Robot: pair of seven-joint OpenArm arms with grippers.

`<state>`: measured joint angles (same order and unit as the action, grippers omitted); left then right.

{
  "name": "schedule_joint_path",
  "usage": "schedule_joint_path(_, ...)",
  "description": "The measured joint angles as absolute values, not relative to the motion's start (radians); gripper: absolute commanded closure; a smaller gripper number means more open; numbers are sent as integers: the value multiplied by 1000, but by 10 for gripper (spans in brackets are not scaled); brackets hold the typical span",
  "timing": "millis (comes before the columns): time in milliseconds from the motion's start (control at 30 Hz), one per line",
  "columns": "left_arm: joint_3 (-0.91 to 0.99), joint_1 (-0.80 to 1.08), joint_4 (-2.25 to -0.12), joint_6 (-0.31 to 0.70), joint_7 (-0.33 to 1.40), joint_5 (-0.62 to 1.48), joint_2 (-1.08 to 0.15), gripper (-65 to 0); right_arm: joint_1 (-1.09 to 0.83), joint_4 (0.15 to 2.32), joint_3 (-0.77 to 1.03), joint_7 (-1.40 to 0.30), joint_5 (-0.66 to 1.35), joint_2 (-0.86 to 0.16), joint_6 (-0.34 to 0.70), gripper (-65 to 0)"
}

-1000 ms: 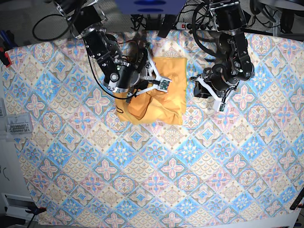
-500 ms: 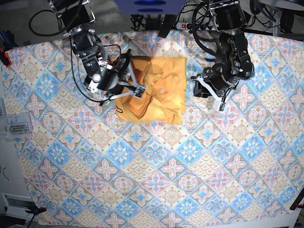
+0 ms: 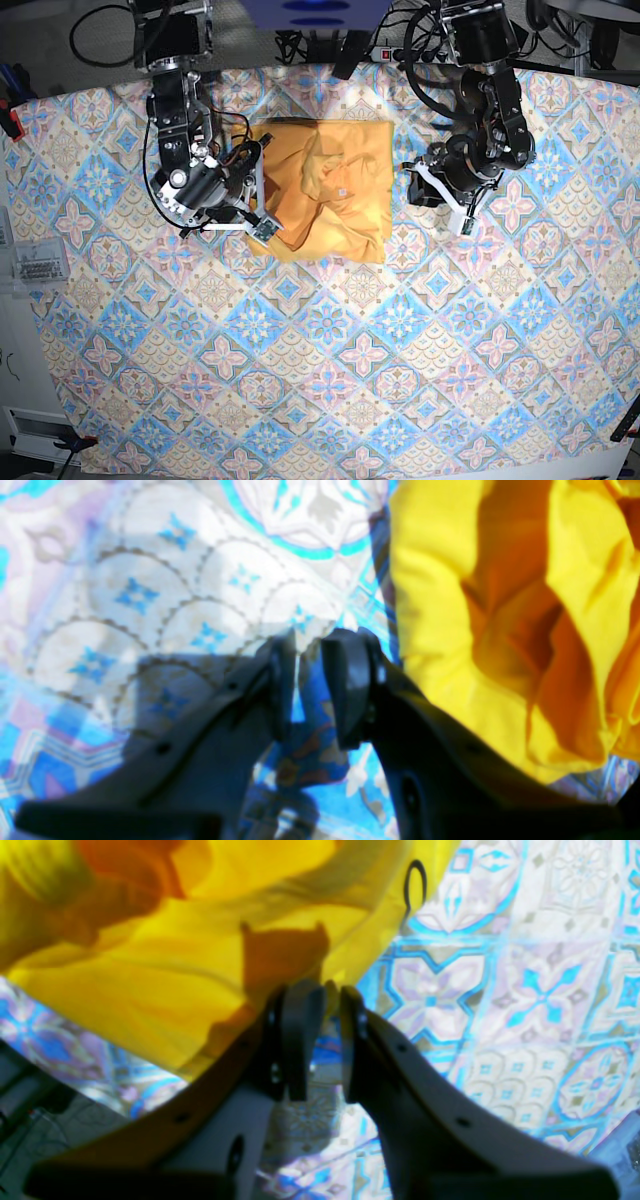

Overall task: Fold the T-shirt properly
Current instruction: 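Pinch and smooth the bundle's loose fabric with the right gripper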

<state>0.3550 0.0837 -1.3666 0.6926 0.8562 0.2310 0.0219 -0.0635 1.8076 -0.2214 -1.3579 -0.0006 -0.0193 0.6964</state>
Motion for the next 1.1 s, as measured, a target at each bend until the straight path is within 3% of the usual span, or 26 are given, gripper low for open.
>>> schedule_joint_path(600, 355, 86, -1367, 693, 856, 232, 23, -136, -84, 1756, -466, -1399, 8, 13, 696, -97)
schedule_joint_path(1100, 355, 84, -1309, 703, 773, 249, 38, -136, -77, 1718, -491, -1390, -65, 4, 696, -97)
